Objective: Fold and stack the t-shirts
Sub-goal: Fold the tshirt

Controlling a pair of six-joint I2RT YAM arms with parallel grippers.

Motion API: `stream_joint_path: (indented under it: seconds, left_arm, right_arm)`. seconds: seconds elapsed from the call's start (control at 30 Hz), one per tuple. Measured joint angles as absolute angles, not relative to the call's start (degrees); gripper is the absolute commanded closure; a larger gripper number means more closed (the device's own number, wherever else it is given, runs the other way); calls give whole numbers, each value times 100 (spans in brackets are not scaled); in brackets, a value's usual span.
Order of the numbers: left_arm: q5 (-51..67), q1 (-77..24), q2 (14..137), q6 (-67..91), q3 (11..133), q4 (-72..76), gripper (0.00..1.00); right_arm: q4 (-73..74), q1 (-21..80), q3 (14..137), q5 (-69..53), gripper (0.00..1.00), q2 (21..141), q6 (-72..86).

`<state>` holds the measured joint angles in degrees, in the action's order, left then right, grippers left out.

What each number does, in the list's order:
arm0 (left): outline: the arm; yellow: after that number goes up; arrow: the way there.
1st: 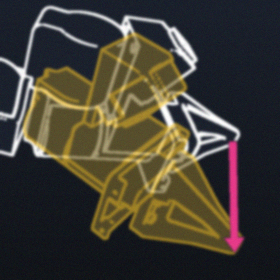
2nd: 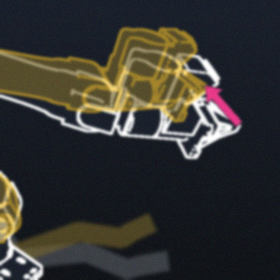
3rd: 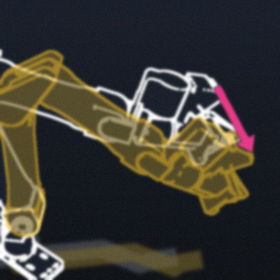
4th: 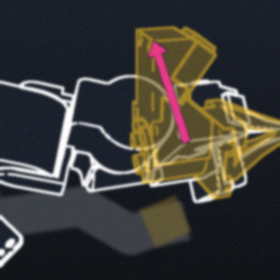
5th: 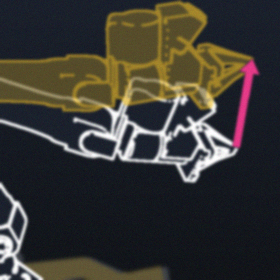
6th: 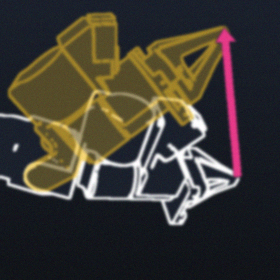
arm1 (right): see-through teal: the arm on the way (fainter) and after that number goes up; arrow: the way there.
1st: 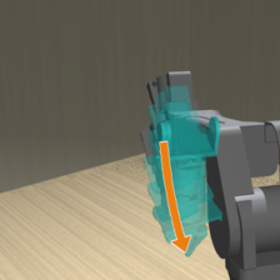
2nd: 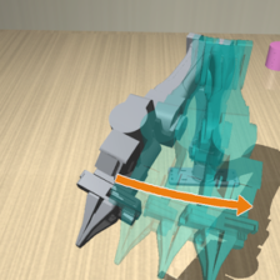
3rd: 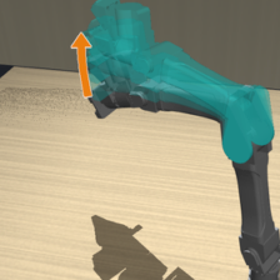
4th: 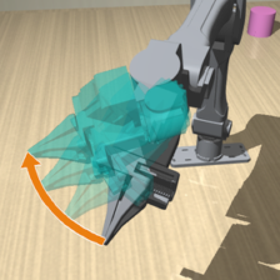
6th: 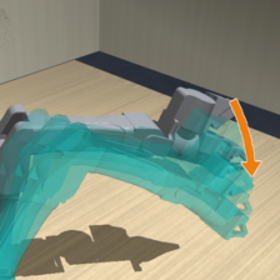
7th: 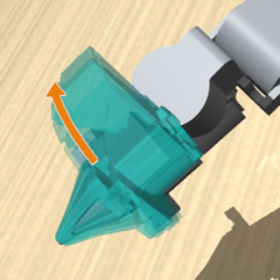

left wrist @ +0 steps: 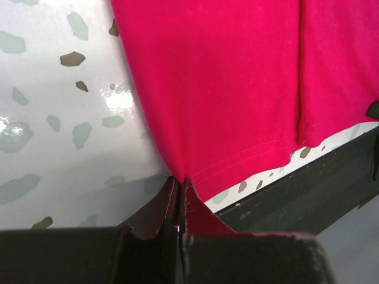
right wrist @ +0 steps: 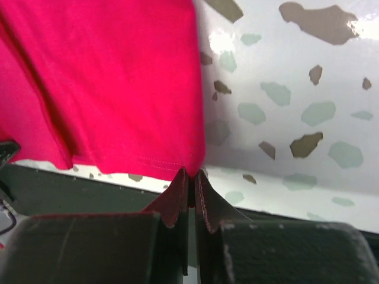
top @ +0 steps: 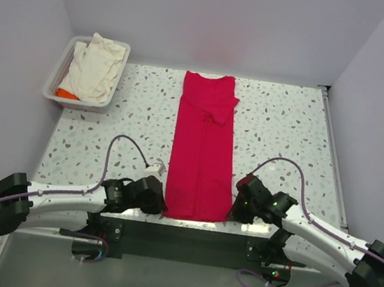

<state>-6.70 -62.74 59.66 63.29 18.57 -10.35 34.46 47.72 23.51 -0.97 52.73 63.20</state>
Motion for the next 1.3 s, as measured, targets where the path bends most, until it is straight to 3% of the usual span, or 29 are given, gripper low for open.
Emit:
stream_joint_path:
  seconds: [0.17, 0.5, 0.9, 1.3]
  left_arm:
    - [-797, -6233, 5819, 6239, 2222, -1533, 100]
    - [-810, -5133, 7153, 5306, 4235, -1511, 100]
    - [-915, -4112, 9120, 5111, 5590, -1278, 100]
    - [-915, -3350, 10385, 4790, 7050, -1221, 100]
  right_arm:
    - [3909, 4823, 2974, 45, 100, 5227, 6038]
    - [3793, 4716, 5181, 963, 100, 6895, 5190]
    - [3144, 3627, 6473, 1251, 100, 9000, 4410]
    - [2676, 2842, 7843, 1116, 100, 10366, 3962]
